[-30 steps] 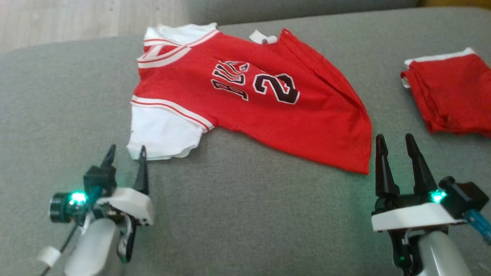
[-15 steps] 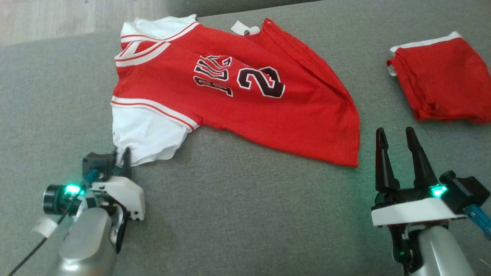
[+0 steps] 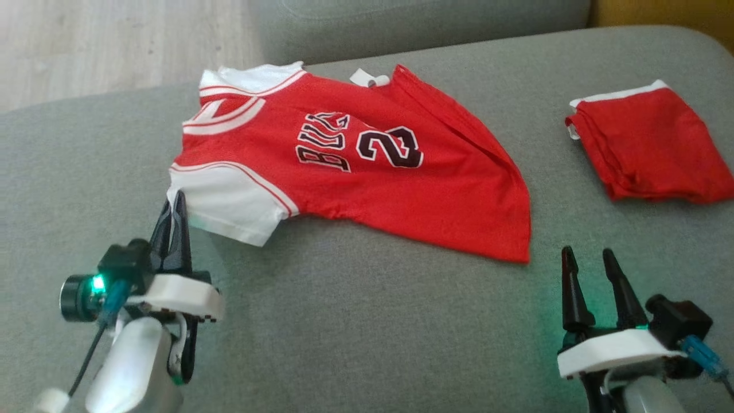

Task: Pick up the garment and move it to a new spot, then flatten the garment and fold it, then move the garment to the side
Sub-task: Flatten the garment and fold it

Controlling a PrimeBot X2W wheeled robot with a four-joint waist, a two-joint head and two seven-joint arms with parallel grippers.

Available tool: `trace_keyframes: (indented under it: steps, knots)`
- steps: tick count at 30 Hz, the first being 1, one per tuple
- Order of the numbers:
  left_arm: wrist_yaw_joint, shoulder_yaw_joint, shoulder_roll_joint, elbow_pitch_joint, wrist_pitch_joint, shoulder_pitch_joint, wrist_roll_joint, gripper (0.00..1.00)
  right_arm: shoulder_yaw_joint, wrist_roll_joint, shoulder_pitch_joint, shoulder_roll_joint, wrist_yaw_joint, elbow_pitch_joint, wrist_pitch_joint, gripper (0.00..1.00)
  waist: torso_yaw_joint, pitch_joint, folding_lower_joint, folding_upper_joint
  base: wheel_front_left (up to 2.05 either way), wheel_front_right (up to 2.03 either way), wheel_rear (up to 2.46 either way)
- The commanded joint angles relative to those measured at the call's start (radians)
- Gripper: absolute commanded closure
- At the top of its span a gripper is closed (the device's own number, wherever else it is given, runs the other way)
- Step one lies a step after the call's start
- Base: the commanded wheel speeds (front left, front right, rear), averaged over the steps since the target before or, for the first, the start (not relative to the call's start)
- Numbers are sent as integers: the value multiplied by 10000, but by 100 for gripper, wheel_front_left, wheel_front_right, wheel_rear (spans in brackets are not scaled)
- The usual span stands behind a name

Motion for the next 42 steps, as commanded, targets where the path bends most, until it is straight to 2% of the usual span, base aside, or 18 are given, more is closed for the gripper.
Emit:
trace_keyframes:
  steps: [1, 5, 10, 17, 25, 26, 27, 28, 34, 38, 41, 42]
  knots:
    - [98, 466, 230, -668, -134, 29, -27, 100, 162, 85, -230, -62, -7, -82, -93, 0, 115, -123, 1, -1, 0, 0, 0]
    - [275, 587, 167, -2086, -154, 689, 36, 100, 28, 226, -430, -62, -7, 807, -93, 0, 290, -199, 1, -1, 0, 0, 0]
    - [378, 544, 179, -3025, -157, 1227, 122, 100, 170, 672, -961, -62, -7, 1925, -93, 0, 452, -136, 1, -1, 0, 0, 0]
    - [394, 375, 205, -3490, -151, 1376, 200, 100, 864, 1445, -1940, -62, -7, 3613, -79, 0, 628, 77, 1, -1, 0, 0, 0]
    - [395, 166, 182, -3576, -105, 1282, 242, 100, 1513, 1578, -2753, -62, -7, 5515, -76, 0, 815, 172, 1, -1, 0, 0, 0]
    - [403, 155, 193, -3571, -89, 1281, 243, 100, 1612, 1607, -2819, -62, -7, 5635, -78, 4, 814, 165, 1, -1, 0, 0, 0]
    - [411, 153, 208, -3563, -71, 1285, 237, 100, 1698, 1633, -2879, -62, -7, 5729, -81, 29, 809, 155, 1, -1, 0, 0, 0]
    - [440, 165, 240, -3530, -22, 1301, 218, 100, 1902, 1699, -2981, -62, -7, 5806, -85, 100, 790, 131, 1, -1, 0, 0, 0]
    - [445, 244, 292, -3530, 47, 1340, 32, 100, 1782, 1779, -3082, -62, -7, 4974, -90, 100, 685, 28, 1, -1, 0, 0, 0]
    - [319, 343, 335, -3752, 38, 1262, -193, 100, 1484, 1496, -2960, -62, -7, 3624, -91, 100, 632, -53, 1, -1, 0, 0, 0]
    - [-8, 217, 483, -4126, 35, 1012, -212, 100, 1321, 713, -2930, -62, -7, 2373, -92, 100, 607, -128, 1, -1, 0, 0, 0]
    - [-8, 217, 483, -4126, 35, 1012, -212, 100, 1321, 713, -2930, -62, -7, 2373, -92, 100, 607, -128, 1, -1, 0, 0, 0]
